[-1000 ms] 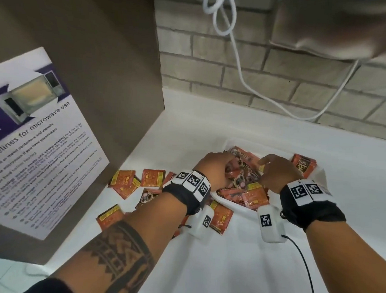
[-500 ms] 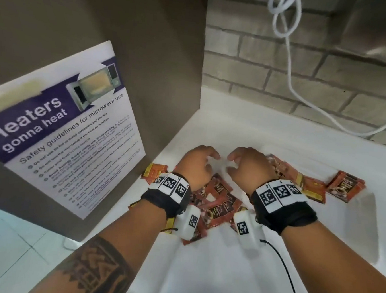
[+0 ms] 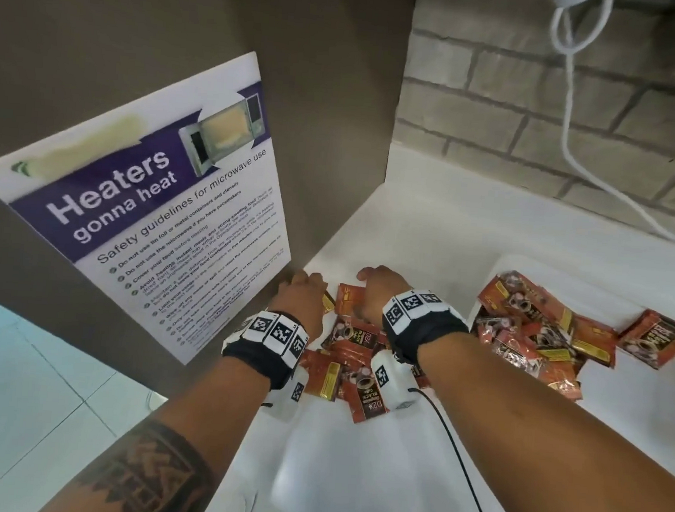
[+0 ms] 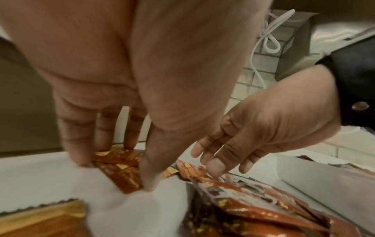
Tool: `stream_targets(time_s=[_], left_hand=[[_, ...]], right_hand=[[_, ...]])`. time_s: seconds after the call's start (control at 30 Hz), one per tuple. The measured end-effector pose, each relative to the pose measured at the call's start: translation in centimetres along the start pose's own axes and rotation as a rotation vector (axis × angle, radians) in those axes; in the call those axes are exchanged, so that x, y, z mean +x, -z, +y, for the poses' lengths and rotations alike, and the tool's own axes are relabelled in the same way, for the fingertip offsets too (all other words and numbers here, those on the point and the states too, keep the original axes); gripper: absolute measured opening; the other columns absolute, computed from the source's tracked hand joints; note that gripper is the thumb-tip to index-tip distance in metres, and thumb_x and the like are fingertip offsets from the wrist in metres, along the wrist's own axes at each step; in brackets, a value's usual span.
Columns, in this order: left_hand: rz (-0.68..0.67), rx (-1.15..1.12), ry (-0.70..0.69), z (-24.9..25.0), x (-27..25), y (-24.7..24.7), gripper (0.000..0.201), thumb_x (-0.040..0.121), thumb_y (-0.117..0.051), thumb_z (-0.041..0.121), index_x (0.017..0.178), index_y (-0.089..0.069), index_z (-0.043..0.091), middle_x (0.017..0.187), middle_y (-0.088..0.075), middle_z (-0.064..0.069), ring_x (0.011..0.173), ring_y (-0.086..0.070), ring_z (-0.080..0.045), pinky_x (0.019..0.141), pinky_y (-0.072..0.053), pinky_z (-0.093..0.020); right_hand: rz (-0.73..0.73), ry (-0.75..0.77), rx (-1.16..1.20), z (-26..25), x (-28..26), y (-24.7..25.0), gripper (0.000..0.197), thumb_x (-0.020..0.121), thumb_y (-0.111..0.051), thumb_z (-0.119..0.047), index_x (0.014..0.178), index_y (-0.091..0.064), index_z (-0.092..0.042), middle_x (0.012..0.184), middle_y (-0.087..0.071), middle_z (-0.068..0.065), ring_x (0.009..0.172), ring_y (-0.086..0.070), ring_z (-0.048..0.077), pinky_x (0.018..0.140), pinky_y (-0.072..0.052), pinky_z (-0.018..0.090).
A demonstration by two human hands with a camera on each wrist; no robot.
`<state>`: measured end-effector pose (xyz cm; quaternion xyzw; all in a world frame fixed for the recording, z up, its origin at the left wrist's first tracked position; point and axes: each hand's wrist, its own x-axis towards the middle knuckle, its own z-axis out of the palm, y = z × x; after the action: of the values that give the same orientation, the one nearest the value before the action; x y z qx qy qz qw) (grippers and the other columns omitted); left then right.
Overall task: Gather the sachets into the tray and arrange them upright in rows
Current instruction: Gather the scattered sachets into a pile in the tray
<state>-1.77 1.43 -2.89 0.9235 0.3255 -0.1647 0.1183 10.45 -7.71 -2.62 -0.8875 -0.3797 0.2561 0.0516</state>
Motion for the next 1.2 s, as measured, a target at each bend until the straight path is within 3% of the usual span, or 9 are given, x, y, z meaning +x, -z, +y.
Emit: stream_targets(time_s=[0.17,0.3,0.47,0.63,0.8,0.93,1.03,1.1,1.2], left_hand=[[0.059,0.045,-0.068,-0.2,0.4,0.6,0.051,0.095,-0.065,0.021,0.138,-0.043,0.004,0.142,-0.041,-0.016,0.129,-0.045,-0.031,0.105,-0.040,-0.037],[-0.016,-0.025,-0.059,-0.5,1.0,1.3,0.067,0.081,-0.080,0.036,0.134,-0.049,0.008,0.137,-0.044,-0.020,0.118,-0.057,-0.033,0.101,-0.049,-0.038],[-0.038,-0.008,-0.097,-0.3,1.4,1.8,0.071,0.074,-0.088,0.026,0.132,-0.052,0.009,0.128,-0.053,-0.015,0.114,-0.060,-0.031,0.095,-0.052,-0.037],[-0.069,0.028,-0.085,-0.2,1.6,2.0,0.075,0.073,-0.088,0.028,0.131,-0.046,0.006,0.126,-0.053,-0.018,0.111,-0.062,-0.033,0.094,-0.054,-0.041],[-0.081,0.137,-0.089,-0.3,1.7,2.1,0.081,0.074,-0.087,0.033,0.134,-0.041,0.007,0.136,-0.042,-0.023,0.116,-0.060,-0.038,0.096,-0.054,-0.045],[-0.096,0.134,-0.080,-0.2,1.8,2.1,0.080,0.074,-0.087,0.027,0.135,-0.037,0.008,0.131,-0.047,-0.023,0.114,-0.060,-0.040,0.092,-0.055,-0.046],[-0.092,0.075,-0.034,0.0,1.7,2.0,0.080,0.076,-0.085,0.020,0.136,-0.033,0.007,0.127,-0.056,-0.019,0.114,-0.061,-0.036,0.085,-0.054,-0.041],[-0.094,0.032,-0.023,0.0,1.6,2.2,0.077,0.077,-0.084,0.017,0.134,-0.033,0.005,0.125,-0.062,-0.016,0.114,-0.062,-0.034,0.082,-0.053,-0.039],[-0.095,0.035,-0.053,0.0,1.2,2.9,0.065,0.074,-0.087,0.020,0.125,-0.049,0.004,0.117,-0.066,-0.012,0.108,-0.065,-0.030,0.078,-0.052,-0.035]], right_hand=[[0.085,-0.020,-0.071,-0.5,1.2,-1.0,0.048,0.085,-0.069,-0.026,0.130,-0.053,-0.017,0.126,-0.052,0.008,0.119,-0.049,0.030,0.097,-0.048,0.047],[0.106,-0.044,-0.041,-0.6,1.6,-0.8,0.036,0.083,-0.069,-0.020,0.118,-0.061,-0.015,0.119,-0.048,0.009,0.111,-0.056,0.031,0.093,-0.052,0.046],[0.109,-0.041,-0.071,-0.3,2.0,-0.9,0.049,0.085,-0.069,-0.013,0.130,-0.050,-0.011,0.127,-0.054,0.011,0.119,-0.051,0.032,0.096,-0.050,0.042],[0.029,-0.137,-0.128,0.1,2.2,-0.5,0.066,0.080,-0.077,-0.029,0.135,-0.043,-0.012,0.131,-0.051,0.011,0.126,-0.044,0.034,0.099,-0.045,0.044],[0.004,-0.153,-0.156,-0.2,2.1,-0.3,0.059,0.077,-0.077,-0.037,0.125,-0.053,-0.012,0.124,-0.051,0.011,0.119,-0.050,0.034,0.098,-0.048,0.046],[0.032,-0.098,-0.074,-0.7,1.8,0.9,0.042,0.084,-0.072,-0.021,0.121,-0.055,-0.010,0.119,-0.063,0.009,0.110,-0.060,0.029,0.085,-0.045,0.034],[0.154,-0.073,0.048,-0.5,0.7,2.7,0.036,0.087,-0.069,-0.022,0.121,-0.056,-0.023,0.115,-0.064,0.000,0.113,-0.057,0.026,0.094,-0.036,0.038],[0.209,-0.043,0.135,-0.5,-0.3,4.1,0.039,0.084,-0.073,-0.023,0.121,-0.059,-0.027,0.120,-0.064,-0.003,0.115,-0.057,0.024,0.103,-0.039,0.039],[0.206,0.007,0.217,-0.4,-1.9,5.3,0.048,0.076,-0.082,-0.025,0.120,-0.064,-0.025,0.122,-0.065,-0.003,0.113,-0.060,0.023,0.101,-0.046,0.040]])
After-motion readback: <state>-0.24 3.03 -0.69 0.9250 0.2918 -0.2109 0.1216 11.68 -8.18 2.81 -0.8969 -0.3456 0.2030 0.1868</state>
